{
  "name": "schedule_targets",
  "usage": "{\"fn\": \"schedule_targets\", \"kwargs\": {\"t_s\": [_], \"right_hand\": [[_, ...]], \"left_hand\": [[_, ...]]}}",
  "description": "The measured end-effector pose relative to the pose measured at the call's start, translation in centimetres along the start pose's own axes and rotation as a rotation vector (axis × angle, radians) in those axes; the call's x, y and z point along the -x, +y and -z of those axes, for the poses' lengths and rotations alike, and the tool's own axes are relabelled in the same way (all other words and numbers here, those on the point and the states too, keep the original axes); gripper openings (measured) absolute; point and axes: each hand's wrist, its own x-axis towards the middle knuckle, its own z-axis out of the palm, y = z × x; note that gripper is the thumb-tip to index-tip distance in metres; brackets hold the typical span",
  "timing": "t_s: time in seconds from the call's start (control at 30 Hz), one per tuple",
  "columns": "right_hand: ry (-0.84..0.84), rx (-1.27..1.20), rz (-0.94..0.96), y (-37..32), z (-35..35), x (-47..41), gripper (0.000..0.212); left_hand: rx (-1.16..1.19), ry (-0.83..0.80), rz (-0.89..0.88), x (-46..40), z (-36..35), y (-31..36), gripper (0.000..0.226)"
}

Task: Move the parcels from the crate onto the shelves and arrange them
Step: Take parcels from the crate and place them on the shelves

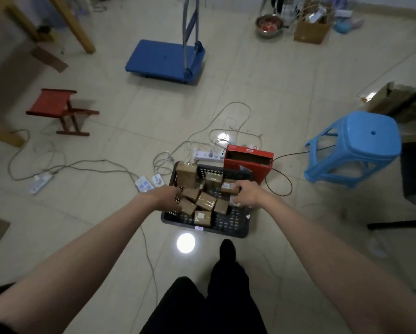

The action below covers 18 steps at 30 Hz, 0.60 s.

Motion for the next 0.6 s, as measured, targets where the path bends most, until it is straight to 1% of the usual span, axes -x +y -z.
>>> {"fn": "schedule_targets", "kwargs": {"t_s": [0.17, 0.3, 0.37, 0.5, 0.6], "right_hand": [[-0.083, -0.035, 0.02, -1.0, -1.1, -5.3, 0.037], [-0.136, -0.097, -0.005, -1.2, -2.6, -9.9, 0.039], [-0.139, -0.152, -0.026, -1.2, -3.6, -12.4, 0.039], [-0.093, -0.267, -0.096, -0.9, -6.6, -18.6, 0.025], [-0.079, -0.306, -0.128, -0.3, -9.3, -24.2, 0.022]], "left_hand": [[0.093, -0.053, 0.076, -3.0, 0.2, -2.7, 0.042], [0.136, -0.081, 0.099, -6.9, 0.3, -5.3, 0.044], [0.147, -0.097, 0.1, -9.4, 0.5, -6.5, 0.045], [0.19, -0.103, 0.093, -16.6, 0.6, -9.3, 0.044], [0.219, -0.087, 0.09, -23.0, 0.0, -11.7, 0.045]]}}
